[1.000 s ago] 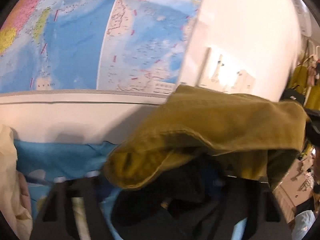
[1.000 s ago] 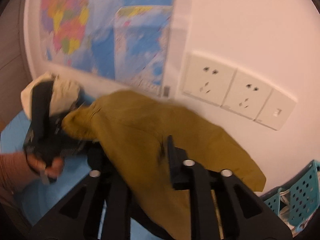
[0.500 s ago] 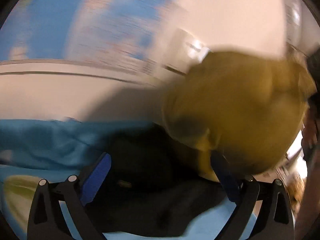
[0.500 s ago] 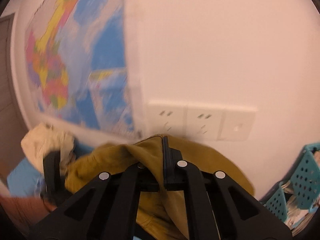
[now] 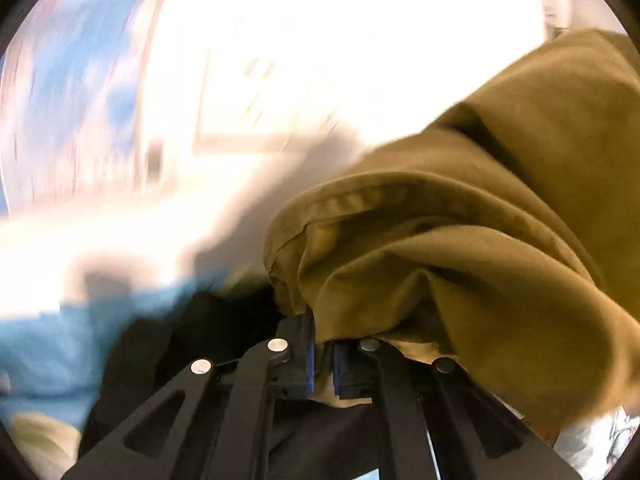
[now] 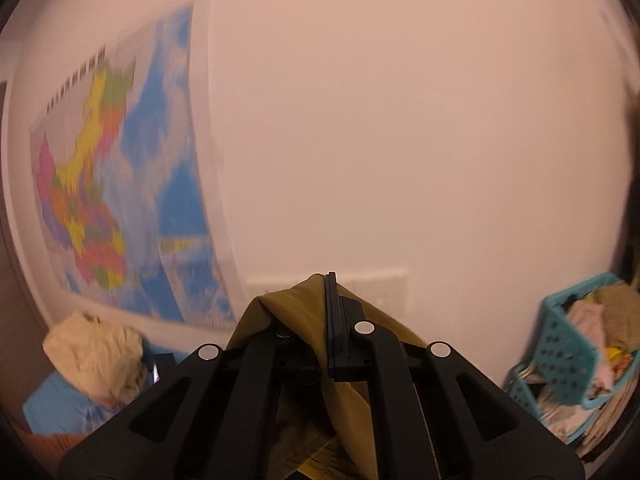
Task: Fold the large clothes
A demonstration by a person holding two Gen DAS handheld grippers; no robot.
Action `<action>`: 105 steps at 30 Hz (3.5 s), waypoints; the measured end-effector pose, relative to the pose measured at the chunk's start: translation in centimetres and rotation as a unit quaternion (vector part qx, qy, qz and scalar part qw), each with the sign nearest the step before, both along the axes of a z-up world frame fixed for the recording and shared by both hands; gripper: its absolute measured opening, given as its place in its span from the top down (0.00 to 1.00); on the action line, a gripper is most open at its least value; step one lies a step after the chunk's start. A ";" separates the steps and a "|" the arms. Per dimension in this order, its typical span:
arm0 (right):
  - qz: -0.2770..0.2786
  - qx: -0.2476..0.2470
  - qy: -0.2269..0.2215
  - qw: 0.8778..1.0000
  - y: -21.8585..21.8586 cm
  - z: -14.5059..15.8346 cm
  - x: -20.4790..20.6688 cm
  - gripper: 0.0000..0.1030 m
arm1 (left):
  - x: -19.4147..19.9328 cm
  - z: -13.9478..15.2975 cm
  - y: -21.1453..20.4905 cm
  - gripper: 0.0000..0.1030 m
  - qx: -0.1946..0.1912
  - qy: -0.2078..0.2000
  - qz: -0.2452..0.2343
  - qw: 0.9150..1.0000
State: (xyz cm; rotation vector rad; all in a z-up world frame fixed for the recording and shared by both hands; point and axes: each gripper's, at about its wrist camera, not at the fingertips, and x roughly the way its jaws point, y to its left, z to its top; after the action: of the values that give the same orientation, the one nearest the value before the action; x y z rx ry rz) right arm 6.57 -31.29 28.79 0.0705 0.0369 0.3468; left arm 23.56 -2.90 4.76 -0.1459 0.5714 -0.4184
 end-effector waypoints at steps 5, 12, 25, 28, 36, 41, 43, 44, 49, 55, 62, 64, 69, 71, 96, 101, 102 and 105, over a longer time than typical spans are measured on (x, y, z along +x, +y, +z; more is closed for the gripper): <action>-0.034 0.000 -0.105 0.994 -2.5 6.1 -9.8 0.98 | -2.7 8.4 -1.6 0.97 -0.010 -0.103 -0.024 0.994; -0.037 0.016 -0.189 0.981 -4.5 9.6 -21.9 0.98 | -11.8 21.4 1.0 0.97 -0.044 -0.260 -0.007 0.965; 0.162 -0.002 -0.127 0.979 0.4 2.7 -29.4 0.98 | -39.5 24.7 11.3 0.97 0.035 -0.292 0.144 0.945; 0.205 -0.022 -0.119 0.971 3.1 1.8 -30.4 0.98 | -45.3 23.8 12.7 0.97 0.073 -0.278 0.166 0.943; 0.273 -0.012 -0.022 0.962 11.6 1.2 -18.8 0.98 | -44.3 20.9 19.2 0.97 0.071 -0.158 0.213 0.962; 0.237 -0.036 0.161 0.957 19.5 -5.0 0.1 0.98 | -31.7 11.9 25.7 0.97 0.053 0.029 0.268 0.962; 0.221 -0.043 0.225 0.948 21.9 -9.1 5.9 0.98 | -25.6 5.3 28.6 0.97 0.070 0.122 0.293 0.946; 0.207 -0.058 0.259 0.942 23.5 -11.6 9.1 0.98 | -23.8 3.0 29.6 0.97 0.068 0.153 0.299 0.939; 0.145 -0.068 0.374 0.914 26.2 -21.5 18.8 0.98 | -16.9 -6.5 34.1 0.96 0.062 0.248 0.327 0.910; 0.114 -0.095 0.365 0.919 24.6 -22.0 19.3 0.51 | -17.0 -5.0 34.6 0.80 0.104 0.223 0.287 0.926; 0.177 -0.206 0.199 0.942 23.4 -17.1 7.7 0.30 | -24.5 -0.5 28.5 0.32 0.226 0.021 0.176 0.958; 0.220 -0.231 0.181 0.930 24.7 -17.2 4.2 0.30 | -25.4 -1.2 25.3 0.29 0.271 0.001 0.116 0.955; 0.349 -0.239 0.281 0.862 29.2 -22.2 1.3 0.37 | -23.2 -5.1 20.8 0.28 0.253 0.092 0.013 0.963; 0.345 -0.237 0.329 0.847 30.4 -25.0 2.6 0.37 | -21.3 -7.2 20.8 0.33 0.230 0.141 0.009 0.963; 0.233 -0.045 0.324 0.916 38.4 -19.2 23.9 0.68 | -11.5 0.9 34.7 0.38 -0.014 0.098 0.161 0.982; 0.236 -0.076 0.277 0.928 34.9 -17.9 20.5 0.30 | -12.6 -2.2 27.1 0.28 0.144 0.108 0.034 0.983; 0.230 -0.087 0.259 0.934 33.6 -17.4 19.1 0.24 | -12.7 -2.7 26.4 0.28 0.144 0.114 0.015 0.983; 0.225 -0.131 0.235 0.936 30.0 -17.8 14.3 0.13 | -11.8 -4.0 25.0 0.28 0.135 0.137 -0.006 0.981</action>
State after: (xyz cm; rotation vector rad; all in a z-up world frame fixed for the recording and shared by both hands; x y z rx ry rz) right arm 20.86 -1.28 10.96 -0.1248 0.5811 0.7748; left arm 11.72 22.09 0.72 0.0622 0.8937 -0.3299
